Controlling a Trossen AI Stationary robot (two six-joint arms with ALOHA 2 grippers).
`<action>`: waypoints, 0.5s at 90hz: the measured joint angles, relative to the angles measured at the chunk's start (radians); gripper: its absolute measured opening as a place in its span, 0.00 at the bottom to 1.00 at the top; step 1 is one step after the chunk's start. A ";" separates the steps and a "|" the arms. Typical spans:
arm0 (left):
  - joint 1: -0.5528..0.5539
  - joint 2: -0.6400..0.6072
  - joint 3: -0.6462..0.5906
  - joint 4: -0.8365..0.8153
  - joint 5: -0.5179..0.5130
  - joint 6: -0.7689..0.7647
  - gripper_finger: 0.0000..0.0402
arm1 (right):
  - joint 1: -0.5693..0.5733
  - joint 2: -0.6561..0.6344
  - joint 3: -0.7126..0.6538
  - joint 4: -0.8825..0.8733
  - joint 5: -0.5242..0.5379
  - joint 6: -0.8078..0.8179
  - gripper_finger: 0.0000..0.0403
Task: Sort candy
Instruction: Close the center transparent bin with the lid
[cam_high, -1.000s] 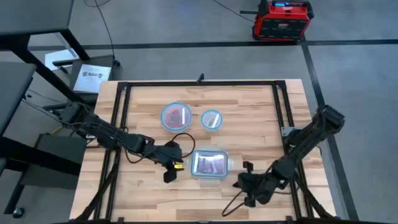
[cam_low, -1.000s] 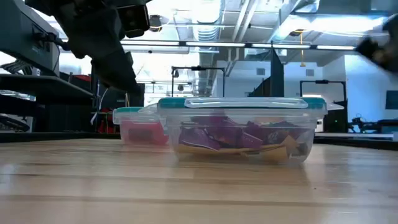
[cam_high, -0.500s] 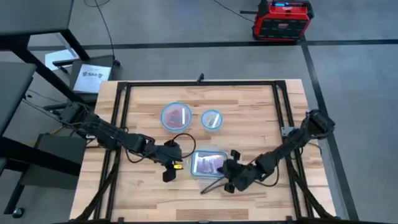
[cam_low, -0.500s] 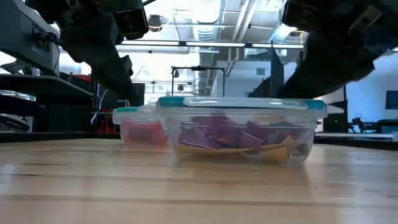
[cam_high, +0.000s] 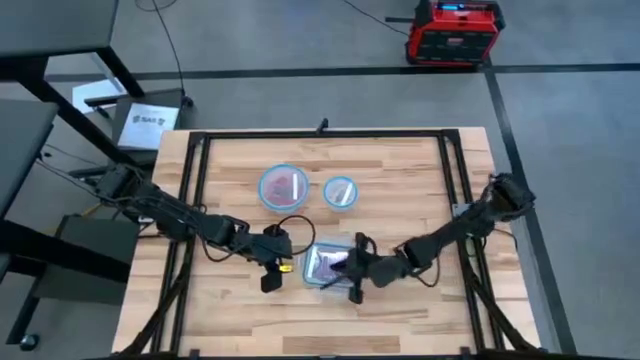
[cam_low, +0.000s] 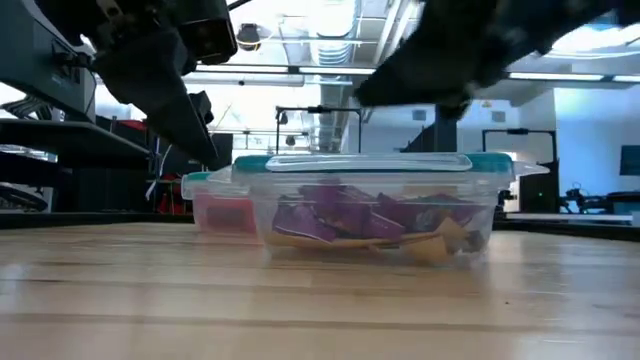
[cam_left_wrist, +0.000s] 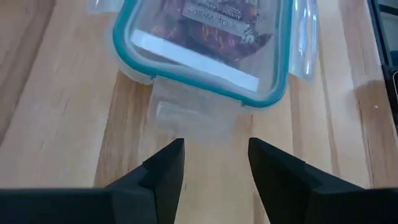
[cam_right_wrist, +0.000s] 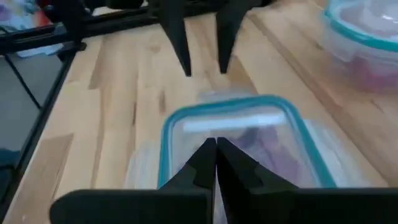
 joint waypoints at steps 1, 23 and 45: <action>0.000 0.000 0.000 0.000 0.000 0.001 0.41 | -0.005 0.008 0.000 0.015 -0.005 -0.004 0.00; -0.001 -0.001 0.000 -0.045 -0.001 0.012 0.41 | -0.048 0.235 -0.038 0.328 -0.052 -0.009 0.00; -0.002 -0.001 0.000 -0.050 -0.003 0.046 0.41 | -0.059 0.230 -0.042 0.338 -0.103 -0.029 0.00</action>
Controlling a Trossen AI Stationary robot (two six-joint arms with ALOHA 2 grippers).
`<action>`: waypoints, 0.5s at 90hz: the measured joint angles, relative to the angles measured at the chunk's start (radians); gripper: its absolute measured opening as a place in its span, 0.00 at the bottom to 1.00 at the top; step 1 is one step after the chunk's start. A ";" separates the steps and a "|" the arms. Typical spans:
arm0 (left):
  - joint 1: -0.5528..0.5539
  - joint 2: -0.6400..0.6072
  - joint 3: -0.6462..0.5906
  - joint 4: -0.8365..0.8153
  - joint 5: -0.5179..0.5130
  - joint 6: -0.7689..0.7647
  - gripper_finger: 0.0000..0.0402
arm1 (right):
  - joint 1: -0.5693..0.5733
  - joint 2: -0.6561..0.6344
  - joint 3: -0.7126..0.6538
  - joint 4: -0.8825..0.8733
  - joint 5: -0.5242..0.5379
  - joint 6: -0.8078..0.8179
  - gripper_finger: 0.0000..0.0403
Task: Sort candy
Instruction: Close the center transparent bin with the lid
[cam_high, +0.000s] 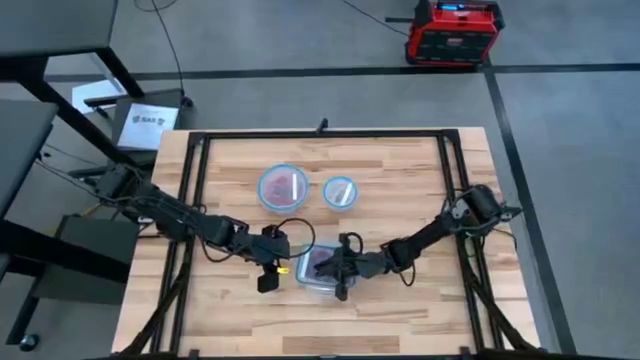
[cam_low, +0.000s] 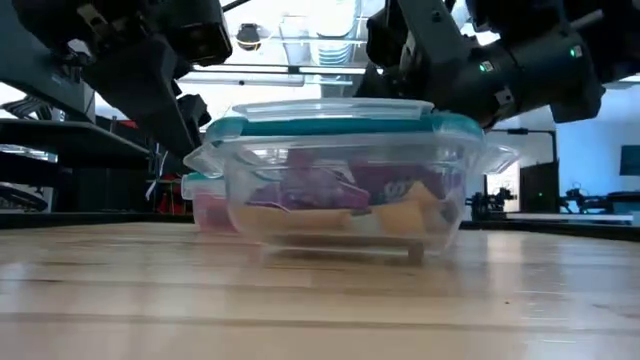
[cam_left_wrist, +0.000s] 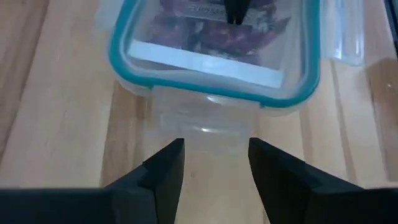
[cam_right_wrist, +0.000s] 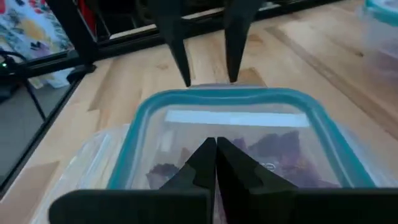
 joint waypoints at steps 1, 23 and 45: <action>0.000 0.000 0.000 0.000 -0.001 0.000 0.41 | 0.000 -0.005 -0.001 -0.005 -0.003 -0.004 0.00; 0.000 -0.043 0.022 -0.079 -0.001 -0.033 0.41 | 0.009 -0.118 -0.003 -0.020 0.000 0.019 0.00; 0.012 -0.111 0.024 -0.070 -0.052 0.069 0.41 | 0.056 -0.053 0.068 -0.017 0.168 0.207 0.00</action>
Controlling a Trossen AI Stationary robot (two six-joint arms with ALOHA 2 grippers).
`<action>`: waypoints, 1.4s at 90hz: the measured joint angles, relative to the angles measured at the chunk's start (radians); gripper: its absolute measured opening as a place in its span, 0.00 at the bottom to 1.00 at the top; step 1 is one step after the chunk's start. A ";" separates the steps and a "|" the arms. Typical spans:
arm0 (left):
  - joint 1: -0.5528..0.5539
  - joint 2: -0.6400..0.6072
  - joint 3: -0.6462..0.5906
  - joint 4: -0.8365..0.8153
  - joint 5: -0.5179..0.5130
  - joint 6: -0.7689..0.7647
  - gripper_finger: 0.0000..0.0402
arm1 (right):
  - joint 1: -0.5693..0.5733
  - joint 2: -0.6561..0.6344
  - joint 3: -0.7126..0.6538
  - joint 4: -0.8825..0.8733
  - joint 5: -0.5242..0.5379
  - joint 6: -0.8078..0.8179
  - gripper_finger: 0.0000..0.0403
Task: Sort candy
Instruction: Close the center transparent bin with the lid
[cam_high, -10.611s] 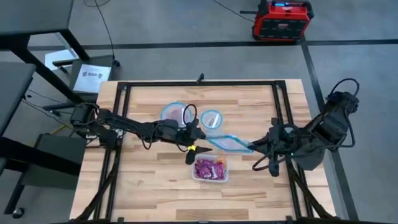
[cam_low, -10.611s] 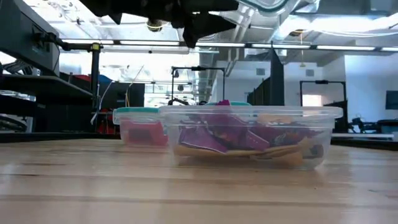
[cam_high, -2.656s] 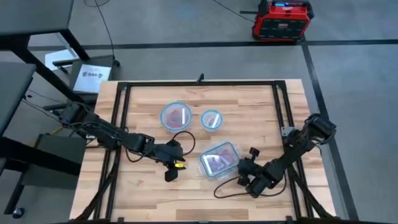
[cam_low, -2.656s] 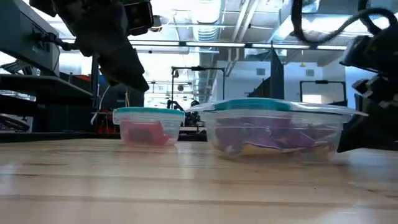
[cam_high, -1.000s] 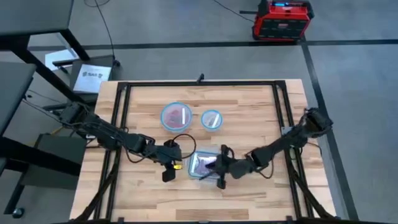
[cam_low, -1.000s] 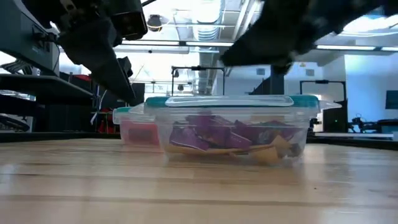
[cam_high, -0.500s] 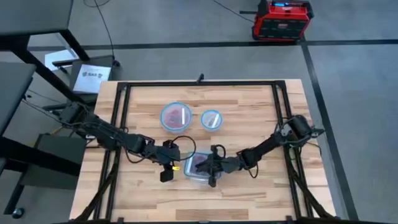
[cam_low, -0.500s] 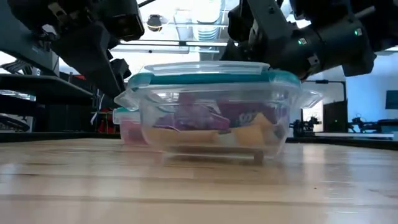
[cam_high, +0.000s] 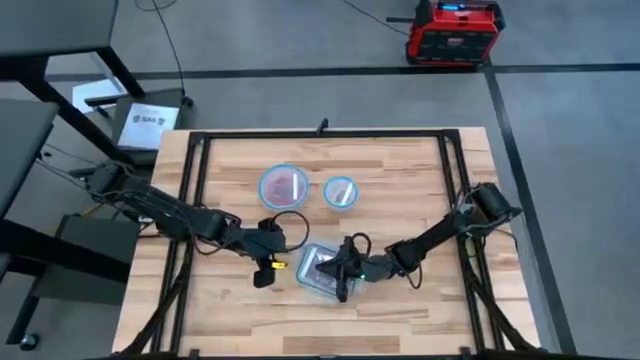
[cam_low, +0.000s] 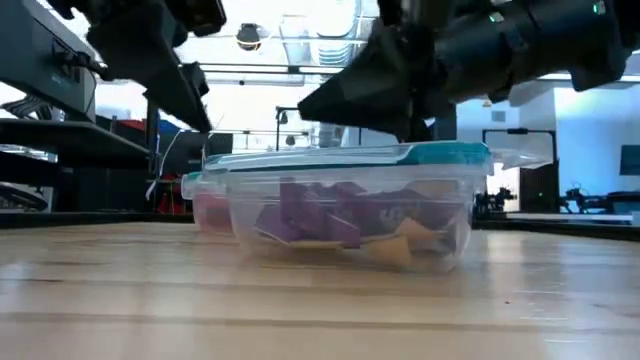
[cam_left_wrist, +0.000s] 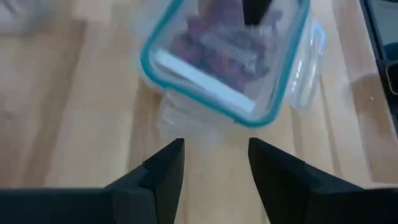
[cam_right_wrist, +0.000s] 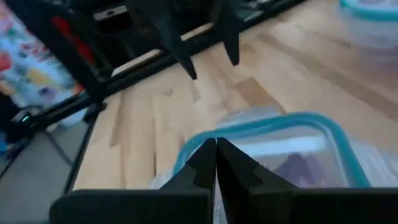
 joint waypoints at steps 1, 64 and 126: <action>0.002 0.000 -0.002 0.006 0.000 0.005 0.41 | 0.003 0.004 0.006 -0.004 0.010 0.001 0.00; 0.021 0.000 -0.037 0.054 0.002 0.063 0.41 | 0.066 -0.055 0.107 -0.253 0.232 -0.150 0.00; -0.205 0.157 0.019 0.053 0.145 -0.592 0.41 | 0.115 -0.203 0.105 -0.821 0.291 -0.038 0.00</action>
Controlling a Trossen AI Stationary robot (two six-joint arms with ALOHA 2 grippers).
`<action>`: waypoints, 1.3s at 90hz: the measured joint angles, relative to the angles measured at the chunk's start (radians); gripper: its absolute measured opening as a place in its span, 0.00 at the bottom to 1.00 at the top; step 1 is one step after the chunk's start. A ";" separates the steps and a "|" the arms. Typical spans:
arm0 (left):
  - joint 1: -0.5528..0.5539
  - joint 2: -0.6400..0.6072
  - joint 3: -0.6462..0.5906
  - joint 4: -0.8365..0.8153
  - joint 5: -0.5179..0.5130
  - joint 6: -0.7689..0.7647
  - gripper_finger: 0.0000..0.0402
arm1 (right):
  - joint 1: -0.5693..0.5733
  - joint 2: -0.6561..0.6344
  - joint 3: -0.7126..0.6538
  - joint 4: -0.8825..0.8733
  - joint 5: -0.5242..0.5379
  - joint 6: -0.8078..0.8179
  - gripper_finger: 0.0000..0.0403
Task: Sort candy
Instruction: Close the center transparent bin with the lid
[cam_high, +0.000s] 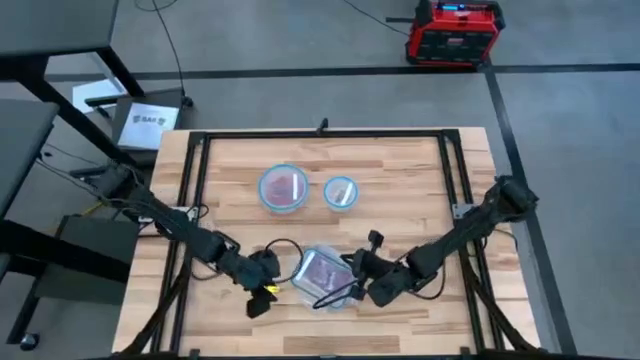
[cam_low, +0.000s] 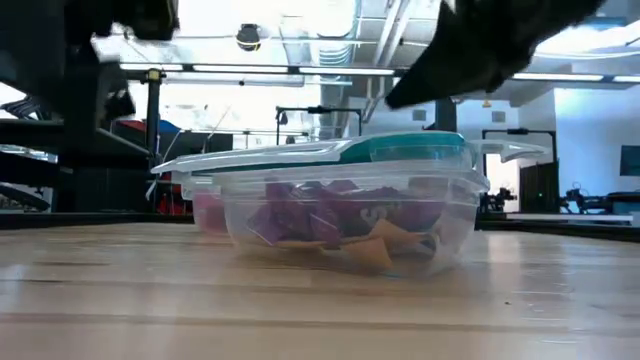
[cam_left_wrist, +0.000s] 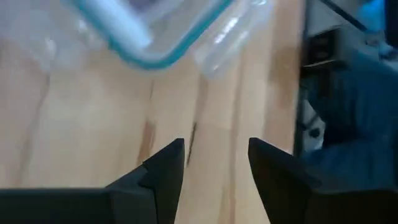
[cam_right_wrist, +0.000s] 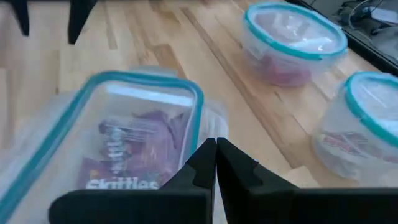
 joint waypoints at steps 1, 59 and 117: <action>0.000 0.008 0.000 0.005 -0.001 -0.014 0.41 | 0.000 0.001 0.000 0.000 0.000 0.000 0.00; 0.134 0.111 -0.001 0.133 -0.039 -0.211 0.41 | 0.008 -0.026 0.001 -0.004 0.029 -0.025 0.00; 0.131 0.093 -0.001 0.160 0.017 -0.150 0.41 | 0.022 -0.027 0.006 0.052 0.022 -0.005 0.00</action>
